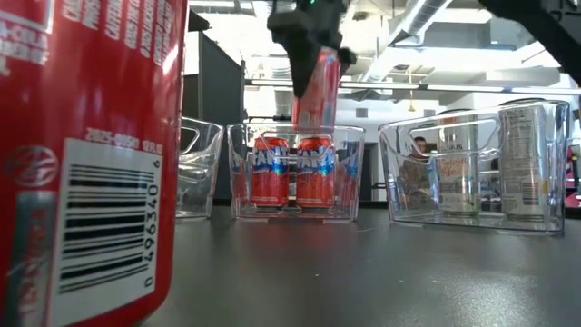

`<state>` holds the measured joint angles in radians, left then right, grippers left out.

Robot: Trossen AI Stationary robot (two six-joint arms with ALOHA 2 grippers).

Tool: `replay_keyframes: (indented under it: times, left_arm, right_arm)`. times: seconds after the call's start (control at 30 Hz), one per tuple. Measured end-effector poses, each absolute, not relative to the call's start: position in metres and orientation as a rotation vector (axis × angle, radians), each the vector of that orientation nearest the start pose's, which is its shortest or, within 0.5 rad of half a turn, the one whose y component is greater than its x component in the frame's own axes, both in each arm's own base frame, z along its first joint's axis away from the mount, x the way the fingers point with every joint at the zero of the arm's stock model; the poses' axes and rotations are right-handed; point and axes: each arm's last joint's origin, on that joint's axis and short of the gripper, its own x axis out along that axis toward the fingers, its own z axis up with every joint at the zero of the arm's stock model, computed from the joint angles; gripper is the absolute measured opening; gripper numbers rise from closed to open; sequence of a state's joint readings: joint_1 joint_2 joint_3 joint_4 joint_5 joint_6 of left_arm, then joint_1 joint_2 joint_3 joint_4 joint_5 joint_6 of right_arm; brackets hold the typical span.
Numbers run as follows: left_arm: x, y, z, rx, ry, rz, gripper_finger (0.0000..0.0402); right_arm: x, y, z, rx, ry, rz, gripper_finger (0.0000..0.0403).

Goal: Sort soda cans
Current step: Put the bottom center orange soda can into the center transparent bin

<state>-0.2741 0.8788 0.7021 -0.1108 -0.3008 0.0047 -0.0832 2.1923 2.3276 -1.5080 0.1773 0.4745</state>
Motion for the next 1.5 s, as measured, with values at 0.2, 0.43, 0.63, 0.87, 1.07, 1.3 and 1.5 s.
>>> replay_keyframes:
  times: [0.2, 0.43, 0.63, 0.87, 1.07, 1.3, 1.5]
  left_arm:
    - [0.177, -0.041, 0.306, 0.093, 0.233, 0.025, 0.032]
    - [0.166, -0.038, 0.307, 0.086, 0.247, 0.027, 0.032]
    - [0.165, -0.037, 0.307, 0.09, 0.257, 0.027, 0.032]
    - [0.165, -0.037, 0.306, 0.092, 0.266, 0.027, 0.032]
    - [0.165, -0.037, 0.306, 0.09, 0.266, 0.027, 0.032]
    - [0.165, -0.037, 0.306, 0.09, 0.266, 0.027, 0.032]
    - [0.165, -0.037, 0.306, 0.09, 0.266, 0.027, 0.032]
  right_arm:
    - [0.444, -0.044, 0.274, 0.289, 1.418, -0.494, 0.0297]
    - [0.448, -0.064, 0.251, 0.307, 1.491, -0.527, 0.0297]
    - [0.449, -0.073, 0.251, 0.341, 1.467, -0.54, 0.0297]
    - [0.449, -0.075, 0.251, 0.38, 1.456, -0.545, 0.0297]
    - [0.449, -0.075, 0.251, 0.401, 1.457, -0.558, 0.0297]
    - [0.449, -0.075, 0.251, 0.416, 1.454, -0.572, 0.0309]
    - [0.446, -0.075, 0.237, 0.43, 1.497, -0.598, 0.0312]
